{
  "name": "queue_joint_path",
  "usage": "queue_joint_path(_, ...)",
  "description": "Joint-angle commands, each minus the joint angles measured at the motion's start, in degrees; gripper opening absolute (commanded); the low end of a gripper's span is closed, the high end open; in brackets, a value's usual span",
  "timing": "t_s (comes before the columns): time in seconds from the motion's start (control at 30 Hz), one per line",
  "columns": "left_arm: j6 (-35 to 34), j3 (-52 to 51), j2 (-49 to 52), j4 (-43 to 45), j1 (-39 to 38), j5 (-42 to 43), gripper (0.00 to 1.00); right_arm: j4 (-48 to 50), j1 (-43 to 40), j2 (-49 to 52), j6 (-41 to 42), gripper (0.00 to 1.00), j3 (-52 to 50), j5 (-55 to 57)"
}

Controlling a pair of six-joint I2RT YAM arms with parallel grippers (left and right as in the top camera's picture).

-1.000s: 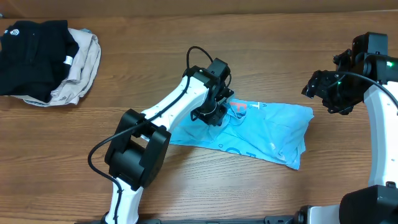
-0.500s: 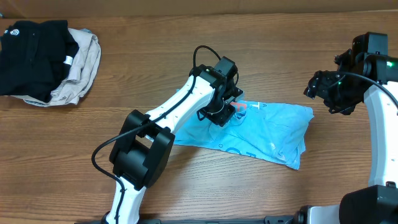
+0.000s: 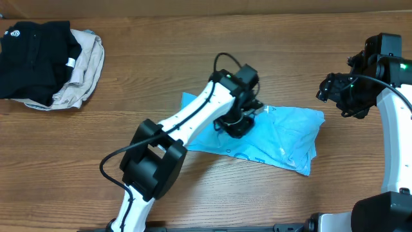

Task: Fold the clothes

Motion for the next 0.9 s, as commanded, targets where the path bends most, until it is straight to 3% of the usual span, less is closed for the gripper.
queue_joint_path(0.0,1.9,3.7,0.6,3.3,-2.6,5.6,0.04,0.6,0.1,-0.3,0.2,0.73,0.8,0.7)
queue_joint_path(0.17,-1.7,4.4,0.6,7.1,-2.2,4.2,0.04,0.3,0.1,-0.3,0.2,0.73,0.8,0.8)
queue_joint_path(0.37,-8.5,9.0,0.5,4.0,6.0,-0.9,0.04,0.3,-0.2,-0.3,0.2,0.83,0.8,0.7)
queue_joint_path(0.47,-11.1,9.8,0.5,3.5,11.0,-0.9,0.16,0.3,-0.2,-0.3,0.2,0.85,0.8,0.7)
queue_joint_path(0.67,-14.4,7.2,1.0,3.7,17.3,-1.0,0.18,0.5,-0.2,-0.3,0.2,0.86,0.8,0.7)
queue_joint_path(0.87,-14.4,4.0,1.7,4.0,16.5,-0.8,0.26,0.6,-0.2,-0.3,0.2,0.86,0.8,0.7)
